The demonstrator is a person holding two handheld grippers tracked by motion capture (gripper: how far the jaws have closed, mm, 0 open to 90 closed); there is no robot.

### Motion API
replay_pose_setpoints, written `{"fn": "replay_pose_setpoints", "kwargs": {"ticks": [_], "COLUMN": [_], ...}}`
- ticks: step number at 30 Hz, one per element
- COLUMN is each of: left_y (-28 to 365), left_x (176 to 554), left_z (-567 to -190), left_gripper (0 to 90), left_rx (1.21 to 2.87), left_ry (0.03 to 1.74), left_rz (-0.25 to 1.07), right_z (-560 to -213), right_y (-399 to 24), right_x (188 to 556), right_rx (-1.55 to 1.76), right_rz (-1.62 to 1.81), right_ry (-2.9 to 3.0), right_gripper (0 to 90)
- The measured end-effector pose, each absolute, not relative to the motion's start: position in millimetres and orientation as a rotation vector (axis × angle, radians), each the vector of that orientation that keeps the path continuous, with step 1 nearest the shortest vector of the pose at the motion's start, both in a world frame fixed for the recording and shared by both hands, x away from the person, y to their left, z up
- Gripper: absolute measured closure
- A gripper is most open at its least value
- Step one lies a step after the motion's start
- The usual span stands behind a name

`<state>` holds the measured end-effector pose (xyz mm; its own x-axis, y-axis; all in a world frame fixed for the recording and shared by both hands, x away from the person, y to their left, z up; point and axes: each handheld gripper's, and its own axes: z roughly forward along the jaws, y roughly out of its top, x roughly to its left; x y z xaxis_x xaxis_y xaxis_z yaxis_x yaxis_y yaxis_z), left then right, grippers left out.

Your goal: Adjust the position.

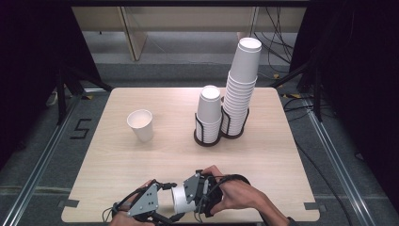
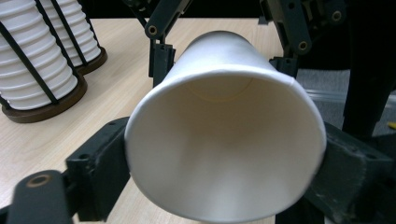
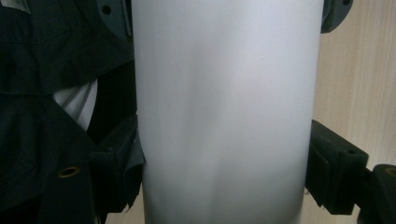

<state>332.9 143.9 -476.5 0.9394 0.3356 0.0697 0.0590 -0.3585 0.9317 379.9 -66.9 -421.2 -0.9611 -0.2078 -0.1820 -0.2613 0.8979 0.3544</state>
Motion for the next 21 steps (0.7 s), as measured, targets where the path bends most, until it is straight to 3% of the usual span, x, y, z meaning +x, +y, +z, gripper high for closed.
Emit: {"fn": "replay_pose_setpoints", "kwargs": {"ticks": [5, 8, 21], "left_y": [148, 151, 153], "left_x": [336, 337, 340], "left_z": [-477, -475, -476], "left_gripper": [3.3, 10.3, 6.0], "left_rx": [1.836, 1.748, 1.708], "left_ry": [0.373, 0.388, 0.476], "left_rz": [0.298, 0.278, 0.235], "right_z": [-418, -413, -416], "right_y": [-70, -75, -92], "right_x": [383, 390, 406], "right_rx": [-0.362, -0.361, -0.279], "right_rz": [0.626, 0.726, 1.072], "right_ry": [2.891, 2.878, 2.894], "right_gripper": [23.8, 23.8, 23.5]}}
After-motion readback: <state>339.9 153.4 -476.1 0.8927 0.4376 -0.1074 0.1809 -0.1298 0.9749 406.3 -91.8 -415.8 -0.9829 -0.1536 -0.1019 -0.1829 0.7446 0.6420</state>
